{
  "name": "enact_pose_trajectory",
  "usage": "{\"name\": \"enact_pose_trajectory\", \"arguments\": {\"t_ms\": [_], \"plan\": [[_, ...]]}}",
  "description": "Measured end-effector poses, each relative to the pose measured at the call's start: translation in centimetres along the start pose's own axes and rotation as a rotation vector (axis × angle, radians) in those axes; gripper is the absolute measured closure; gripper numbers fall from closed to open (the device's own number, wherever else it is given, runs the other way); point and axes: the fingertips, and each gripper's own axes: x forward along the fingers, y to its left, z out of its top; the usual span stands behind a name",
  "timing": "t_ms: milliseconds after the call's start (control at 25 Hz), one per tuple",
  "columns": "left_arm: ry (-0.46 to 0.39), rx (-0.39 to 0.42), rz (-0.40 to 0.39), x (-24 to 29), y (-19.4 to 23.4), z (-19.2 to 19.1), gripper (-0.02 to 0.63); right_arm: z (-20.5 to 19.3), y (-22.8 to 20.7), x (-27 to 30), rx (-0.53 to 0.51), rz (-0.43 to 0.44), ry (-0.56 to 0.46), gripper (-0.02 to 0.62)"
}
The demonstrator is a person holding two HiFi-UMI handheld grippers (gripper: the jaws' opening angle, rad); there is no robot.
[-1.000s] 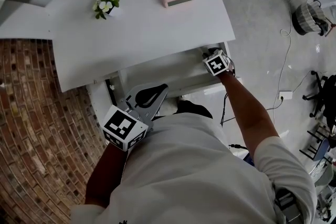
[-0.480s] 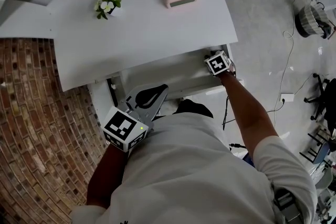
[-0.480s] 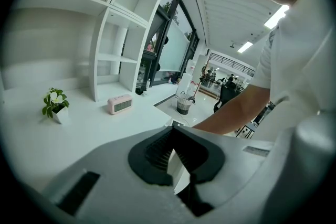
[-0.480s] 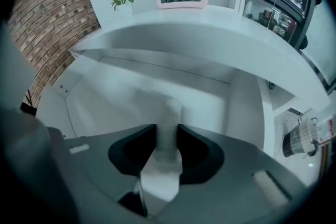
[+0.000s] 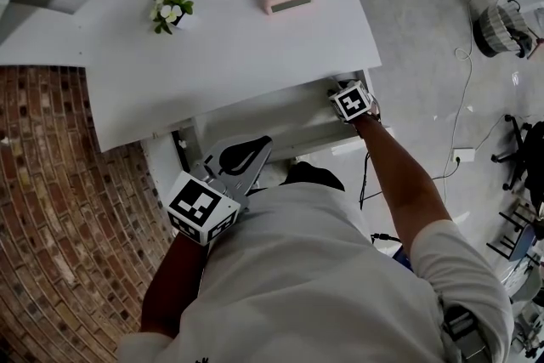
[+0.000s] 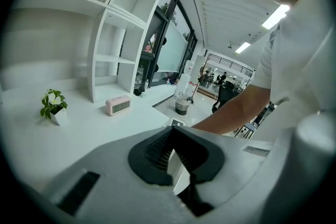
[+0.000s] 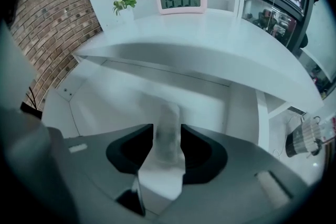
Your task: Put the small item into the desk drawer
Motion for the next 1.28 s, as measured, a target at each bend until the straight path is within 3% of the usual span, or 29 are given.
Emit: {"name": "enact_pose_trajectory", "arguments": {"t_ms": [480, 720, 1280], "plan": [[-0.025, 0.041, -0.051, -2.4, -1.2, -0.7, 0.600, 1.3, 0.1, -4.3, 0.002, -0.084, -0.109, 0.442], [-0.036, 0.044, -0.069, -5.3, -1.5, -1.8, 0.600, 2.1, 0.8, -7.8, 0.006, -0.160, -0.204, 0.503], [-0.047, 0.074, -0.154, -11.1, -1.8, -5.4, 0.600, 0.6, 7.0, -16.4, 0.132, -0.237, -0.386, 0.583]]}}
